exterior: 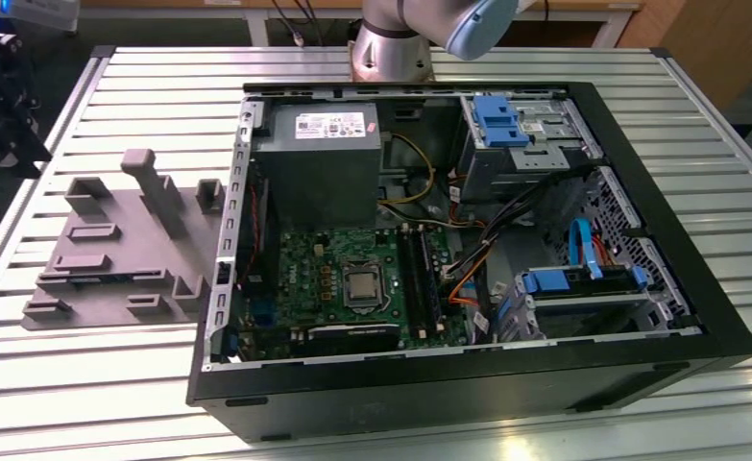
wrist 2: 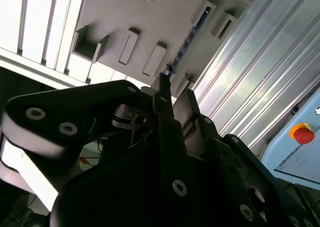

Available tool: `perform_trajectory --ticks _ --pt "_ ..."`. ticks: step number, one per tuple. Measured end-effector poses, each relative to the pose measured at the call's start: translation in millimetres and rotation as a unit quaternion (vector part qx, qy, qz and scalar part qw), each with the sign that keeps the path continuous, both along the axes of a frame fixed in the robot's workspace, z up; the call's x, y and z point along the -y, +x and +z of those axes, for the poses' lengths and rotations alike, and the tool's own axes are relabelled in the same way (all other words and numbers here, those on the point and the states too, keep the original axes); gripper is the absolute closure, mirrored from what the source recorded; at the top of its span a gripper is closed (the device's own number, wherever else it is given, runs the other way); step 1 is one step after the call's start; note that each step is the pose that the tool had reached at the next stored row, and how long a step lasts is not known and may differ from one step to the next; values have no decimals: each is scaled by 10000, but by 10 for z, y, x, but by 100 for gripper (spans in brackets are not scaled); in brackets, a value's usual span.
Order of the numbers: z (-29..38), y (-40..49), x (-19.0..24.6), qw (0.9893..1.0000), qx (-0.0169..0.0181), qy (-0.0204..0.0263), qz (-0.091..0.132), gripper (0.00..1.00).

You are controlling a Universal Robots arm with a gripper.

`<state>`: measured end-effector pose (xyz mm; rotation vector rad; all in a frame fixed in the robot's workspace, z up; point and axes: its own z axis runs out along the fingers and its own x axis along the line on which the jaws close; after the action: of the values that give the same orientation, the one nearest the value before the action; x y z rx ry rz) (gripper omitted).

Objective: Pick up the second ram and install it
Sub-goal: 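Pick up the second ram and move it above second insertion slot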

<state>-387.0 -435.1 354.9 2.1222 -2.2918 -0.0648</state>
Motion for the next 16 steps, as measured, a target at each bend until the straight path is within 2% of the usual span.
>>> perform_trajectory --ticks 1,2,4,5,6,16 --pt "-6 0 0 10000 1 0 0 71" --pt "-16 0 1 10000 1 0 0 71" --pt "-47 0 0 10000 0 -1 0 59" --pt "-66 0 0 10000 0 0 0 59" --pt "-84 0 1 10000 0 0 -1 53" --pt "-265 -1 9 10000 0 1 -1 53"
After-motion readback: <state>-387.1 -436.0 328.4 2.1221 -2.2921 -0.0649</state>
